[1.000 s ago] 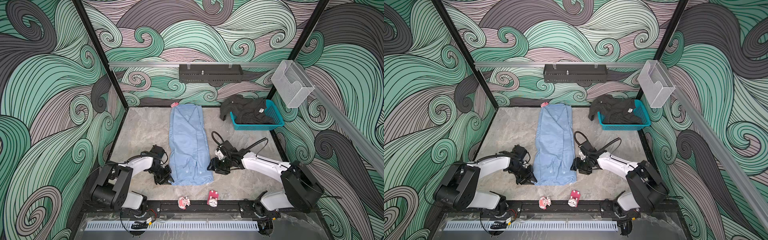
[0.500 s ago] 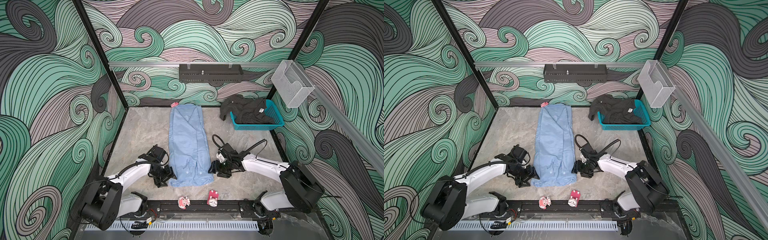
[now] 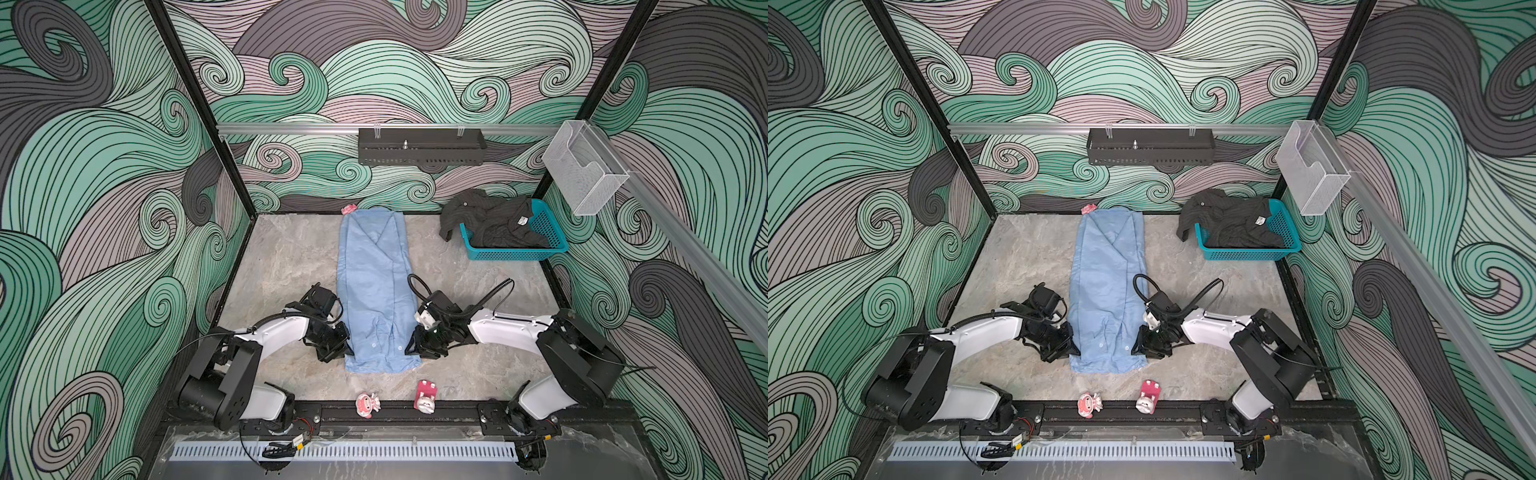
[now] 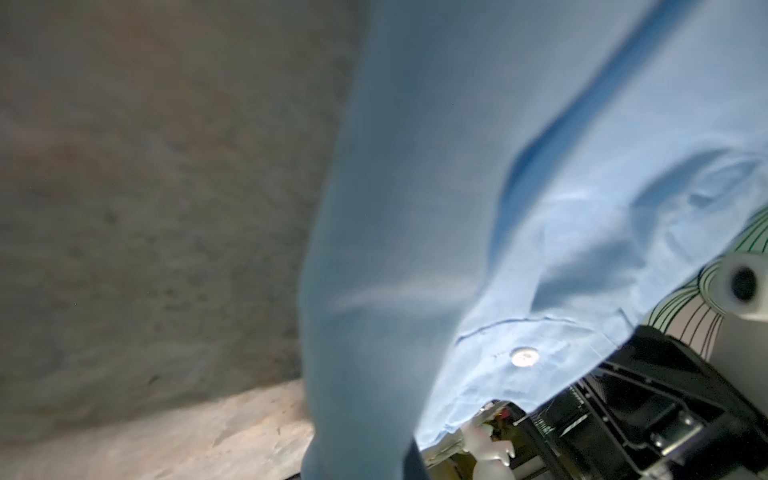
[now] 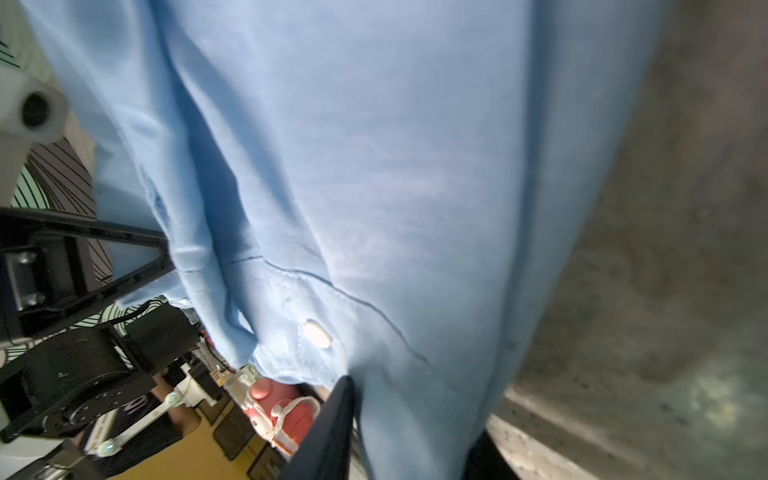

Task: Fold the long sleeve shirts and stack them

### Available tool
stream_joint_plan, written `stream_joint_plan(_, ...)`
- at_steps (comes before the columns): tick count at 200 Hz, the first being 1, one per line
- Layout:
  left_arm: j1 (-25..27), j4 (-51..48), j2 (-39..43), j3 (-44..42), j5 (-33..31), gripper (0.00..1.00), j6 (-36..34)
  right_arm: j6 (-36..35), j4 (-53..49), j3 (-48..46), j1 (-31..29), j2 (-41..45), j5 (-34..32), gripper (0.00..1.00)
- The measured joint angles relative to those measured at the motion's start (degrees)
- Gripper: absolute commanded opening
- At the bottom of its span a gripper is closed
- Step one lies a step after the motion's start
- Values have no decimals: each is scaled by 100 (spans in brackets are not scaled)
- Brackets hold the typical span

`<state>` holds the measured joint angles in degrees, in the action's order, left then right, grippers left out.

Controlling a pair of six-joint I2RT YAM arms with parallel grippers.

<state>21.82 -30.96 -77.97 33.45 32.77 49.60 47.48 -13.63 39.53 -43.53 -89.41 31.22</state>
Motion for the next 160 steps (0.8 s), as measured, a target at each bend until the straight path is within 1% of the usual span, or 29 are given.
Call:
stream_joint_plan(7, 0, -28, 162, 7, 22, 0, 0, 2, -48, 24, -31, 17, 35, 14)
stream_joint_plan(26, 0, -238, 588, 90, 87, 0, 0, 81, -227, 184, -57, 162, 114, 5)
stream_joint_plan(39, -7, -407, 804, 262, 125, 0, 4, 131, -339, 341, -59, 348, 151, 4)
stream_joint_plan(51, -39, -485, 890, 459, 203, 0, 24, 201, -356, 485, -46, 531, 190, 0)
stream_joint_plan(72, -203, -494, 850, 782, 417, 0, 96, 302, -503, 868, 17, 601, 225, 0)
stream_joint_plan(106, -636, -472, 339, 1368, 846, 0, 203, 385, -1115, 1827, 284, 245, 238, 2)
stream_joint_plan(135, -1025, -398, -323, 2269, 1237, 0, 273, 509, -1453, 2726, 737, -345, 459, 4)
stream_joint_plan(160, -1237, -306, -966, 3040, 1528, 0, 372, 682, -1611, 3353, 1069, -872, 726, 5)
